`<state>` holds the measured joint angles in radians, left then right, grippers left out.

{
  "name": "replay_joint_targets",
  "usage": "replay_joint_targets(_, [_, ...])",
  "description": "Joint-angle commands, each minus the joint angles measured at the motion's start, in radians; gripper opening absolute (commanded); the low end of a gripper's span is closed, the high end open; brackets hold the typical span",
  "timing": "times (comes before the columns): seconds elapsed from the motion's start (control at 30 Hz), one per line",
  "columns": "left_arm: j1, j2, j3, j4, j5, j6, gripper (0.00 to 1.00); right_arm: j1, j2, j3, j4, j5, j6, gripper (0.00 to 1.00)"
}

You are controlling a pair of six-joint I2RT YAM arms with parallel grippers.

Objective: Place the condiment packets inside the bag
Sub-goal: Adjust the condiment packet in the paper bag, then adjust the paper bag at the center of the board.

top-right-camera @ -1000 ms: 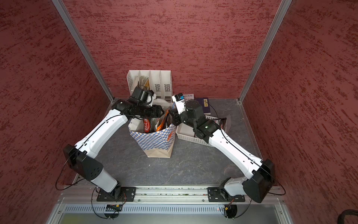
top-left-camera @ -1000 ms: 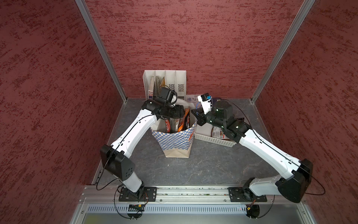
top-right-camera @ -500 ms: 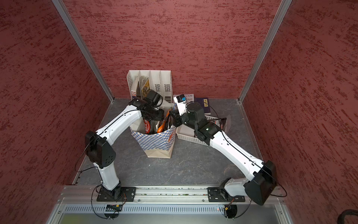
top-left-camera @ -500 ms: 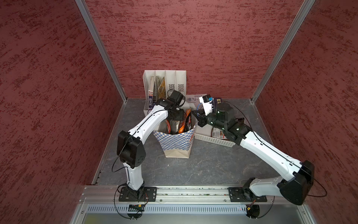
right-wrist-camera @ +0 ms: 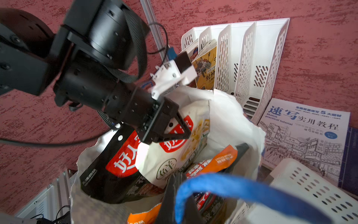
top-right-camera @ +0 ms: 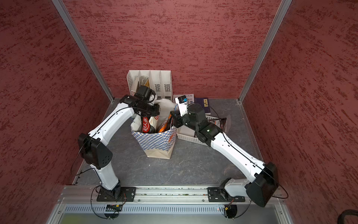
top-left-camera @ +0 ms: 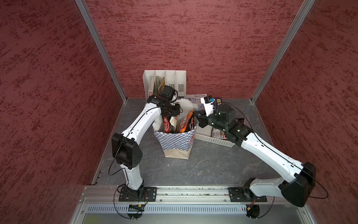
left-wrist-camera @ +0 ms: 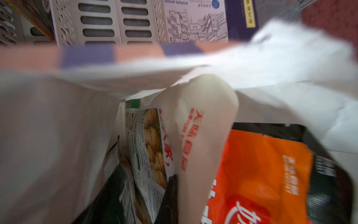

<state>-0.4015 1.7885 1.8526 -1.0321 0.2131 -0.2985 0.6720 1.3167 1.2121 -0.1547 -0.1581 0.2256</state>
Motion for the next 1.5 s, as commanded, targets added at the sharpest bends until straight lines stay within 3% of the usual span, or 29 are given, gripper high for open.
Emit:
replay_joint_targets(0.0, [-0.017, -0.054, 0.043, 0.043, 0.121, -0.013, 0.00, -0.008, -0.037, -0.006, 0.050, 0.021, 0.008, 0.00])
replay_joint_targets(0.23, [-0.066, 0.038, 0.036, -0.012, 0.036, 0.041, 0.00, -0.009, -0.017, -0.003, 0.051, 0.005, 0.023, 0.00])
replay_joint_targets(0.4, [-0.077, 0.085, 0.031, -0.040, -0.105, 0.062, 0.00, -0.009, -0.021, -0.004, 0.043, 0.001, 0.032, 0.00])
replay_joint_targets(0.47, [-0.086, 0.085, 0.030, -0.048, -0.157, 0.069, 0.05, -0.009, -0.028, -0.008, 0.040, 0.005, 0.032, 0.00])
replay_joint_targets(0.6, [-0.097, 0.071, 0.033, -0.060, -0.188, 0.079, 0.33, -0.009, -0.030, -0.003, 0.027, 0.008, 0.033, 0.01])
replay_joint_targets(0.77, [-0.112, -0.030, 0.027, -0.024, -0.143, 0.065, 0.65, -0.009, -0.030, 0.005, 0.023, 0.000, 0.031, 0.23])
replay_joint_targets(0.9, [-0.122, -0.164, -0.003, 0.047, -0.063, 0.024, 0.82, -0.009, -0.043, 0.004, 0.023, -0.013, 0.028, 0.35])
replay_joint_targets(1.0, [-0.117, -0.287, -0.057, 0.079, -0.066, -0.004, 0.88, -0.009, -0.078, -0.003, 0.006, -0.012, 0.029, 0.46])
replay_joint_targets(1.13, [-0.058, -0.410, -0.156, 0.036, -0.125, -0.020, 0.92, -0.008, -0.162, -0.032, -0.039, 0.008, 0.033, 0.58])
replay_joint_targets(1.23, [0.058, -0.524, -0.282, 0.015, -0.126, -0.041, 0.93, -0.009, -0.242, -0.062, -0.099, 0.048, 0.044, 0.67])
replay_joint_targets(1.37, [0.236, -0.622, -0.402, -0.018, -0.026, -0.026, 0.93, -0.021, -0.305, -0.089, -0.245, 0.103, 0.099, 0.73])
replay_joint_targets(1.47, [0.295, -0.622, -0.434, -0.016, 0.120, 0.011, 0.93, -0.037, -0.322, -0.144, -0.304, 0.103, 0.149, 0.76])
